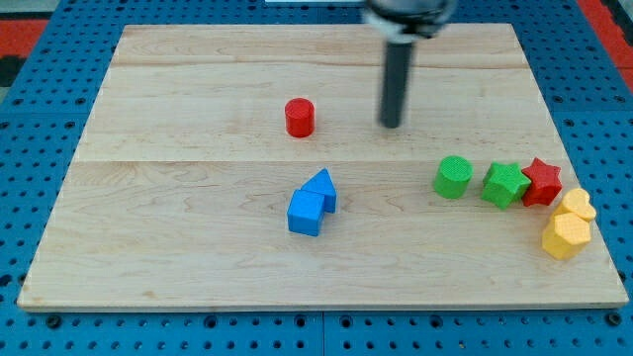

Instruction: Place the yellow blocks below the red star

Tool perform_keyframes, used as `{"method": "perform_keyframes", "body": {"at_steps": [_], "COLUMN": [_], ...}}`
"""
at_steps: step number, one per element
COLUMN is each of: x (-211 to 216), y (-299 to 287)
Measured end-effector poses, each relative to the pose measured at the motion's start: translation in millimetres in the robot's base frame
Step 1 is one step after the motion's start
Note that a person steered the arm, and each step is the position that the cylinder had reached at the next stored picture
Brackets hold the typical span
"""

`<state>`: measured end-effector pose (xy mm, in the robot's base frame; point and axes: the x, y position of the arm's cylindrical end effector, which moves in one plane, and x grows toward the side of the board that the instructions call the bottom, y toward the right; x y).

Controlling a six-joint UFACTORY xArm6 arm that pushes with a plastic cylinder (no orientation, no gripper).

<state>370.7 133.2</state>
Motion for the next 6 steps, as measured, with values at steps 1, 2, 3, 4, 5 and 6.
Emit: {"method": "perform_keyframes", "body": {"at_steps": [1, 2, 3, 4, 5, 6], "x": [6.4, 58.3, 110.6, 145.8, 148.6, 148.6], "y": [111.7, 196.5, 211.7, 202.8, 166.5, 140.7]}}
